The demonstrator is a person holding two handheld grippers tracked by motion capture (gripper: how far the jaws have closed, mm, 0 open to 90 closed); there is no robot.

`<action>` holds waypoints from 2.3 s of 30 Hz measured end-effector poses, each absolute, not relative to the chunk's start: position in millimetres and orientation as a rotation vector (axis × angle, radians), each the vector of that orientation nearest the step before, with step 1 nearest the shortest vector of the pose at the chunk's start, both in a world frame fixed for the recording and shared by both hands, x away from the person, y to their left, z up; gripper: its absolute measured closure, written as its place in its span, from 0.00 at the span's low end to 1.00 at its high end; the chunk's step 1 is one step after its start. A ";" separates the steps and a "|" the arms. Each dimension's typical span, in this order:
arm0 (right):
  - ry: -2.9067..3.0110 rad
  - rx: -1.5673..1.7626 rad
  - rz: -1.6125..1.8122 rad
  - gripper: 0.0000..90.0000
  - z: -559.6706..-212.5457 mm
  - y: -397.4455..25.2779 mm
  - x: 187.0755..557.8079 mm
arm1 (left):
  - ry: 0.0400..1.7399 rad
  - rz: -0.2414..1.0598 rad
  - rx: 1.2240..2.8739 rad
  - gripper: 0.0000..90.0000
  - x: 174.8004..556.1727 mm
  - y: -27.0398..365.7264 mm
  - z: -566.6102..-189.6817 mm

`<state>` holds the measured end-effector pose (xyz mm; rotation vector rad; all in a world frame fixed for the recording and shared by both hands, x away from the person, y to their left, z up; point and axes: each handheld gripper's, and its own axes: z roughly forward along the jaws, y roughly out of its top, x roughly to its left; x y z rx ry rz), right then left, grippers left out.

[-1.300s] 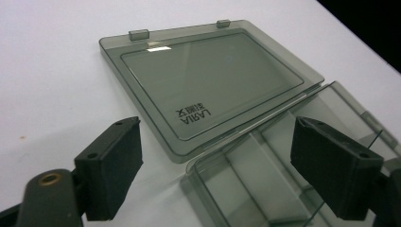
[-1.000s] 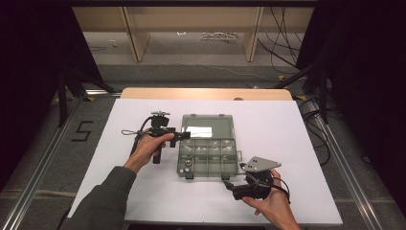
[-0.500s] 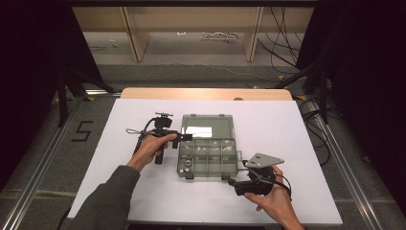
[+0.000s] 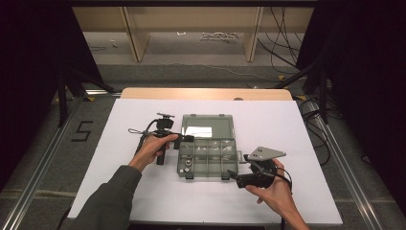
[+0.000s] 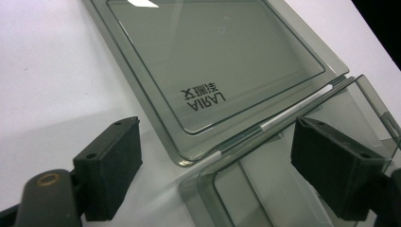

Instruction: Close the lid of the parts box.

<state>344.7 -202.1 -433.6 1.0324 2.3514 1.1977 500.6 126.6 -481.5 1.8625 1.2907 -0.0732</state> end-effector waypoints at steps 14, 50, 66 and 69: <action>2.329 1.128 1.189 0.21 -436.3 -211.6 382.3 | 1.310 -0.096 1.840 0.19 503.8 125.2 -486.6; 2.348 1.140 1.175 0.22 -442.1 -206.6 404.3 | 1.402 -0.187 1.742 0.22 517.2 136.8 -488.7; 2.347 1.151 1.196 0.22 -441.3 -205.8 404.8 | 1.411 -0.149 1.874 0.30 524.8 124.1 -475.1; 2.343 1.143 1.187 0.22 -440.8 -206.8 404.8 | 1.425 -0.157 1.895 0.31 525.3 122.9 -476.1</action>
